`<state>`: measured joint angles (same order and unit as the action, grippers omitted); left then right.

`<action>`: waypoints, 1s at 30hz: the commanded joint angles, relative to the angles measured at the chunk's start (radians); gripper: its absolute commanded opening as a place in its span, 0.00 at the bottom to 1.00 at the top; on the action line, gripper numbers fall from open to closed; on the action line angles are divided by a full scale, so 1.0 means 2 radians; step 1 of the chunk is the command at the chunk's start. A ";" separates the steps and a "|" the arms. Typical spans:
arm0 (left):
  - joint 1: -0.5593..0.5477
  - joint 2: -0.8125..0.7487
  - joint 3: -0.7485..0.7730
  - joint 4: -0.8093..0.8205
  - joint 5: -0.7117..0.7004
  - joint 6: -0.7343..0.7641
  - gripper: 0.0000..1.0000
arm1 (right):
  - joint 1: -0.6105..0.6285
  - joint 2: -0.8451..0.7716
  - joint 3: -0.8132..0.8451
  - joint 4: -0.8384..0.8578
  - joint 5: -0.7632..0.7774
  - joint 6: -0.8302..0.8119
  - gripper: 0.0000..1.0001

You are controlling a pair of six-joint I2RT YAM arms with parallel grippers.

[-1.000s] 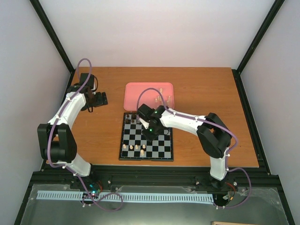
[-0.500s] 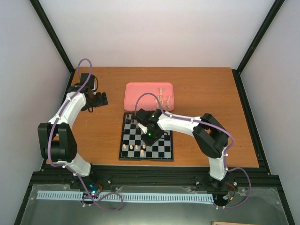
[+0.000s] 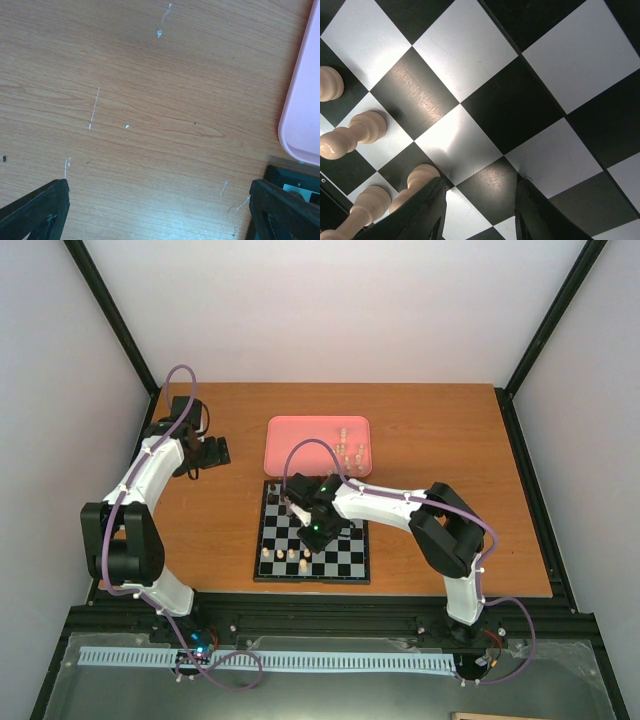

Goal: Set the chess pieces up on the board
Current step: Place the chess piece on the chessboard, then pick up the chess piece from the storage box.

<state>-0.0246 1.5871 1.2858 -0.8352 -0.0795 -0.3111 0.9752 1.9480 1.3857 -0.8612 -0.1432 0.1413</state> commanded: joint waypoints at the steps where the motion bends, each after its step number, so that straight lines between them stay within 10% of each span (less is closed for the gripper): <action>1: -0.004 -0.007 0.008 -0.003 -0.003 0.005 1.00 | 0.005 0.007 0.006 -0.002 -0.004 -0.004 0.38; 30: -0.003 -0.003 0.013 -0.001 0.000 0.004 1.00 | -0.002 -0.018 0.057 -0.032 0.068 0.012 0.41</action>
<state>-0.0246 1.5871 1.2858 -0.8349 -0.0792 -0.3111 0.9798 1.9480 1.4265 -0.8936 -0.0635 0.1509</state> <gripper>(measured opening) 0.998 0.408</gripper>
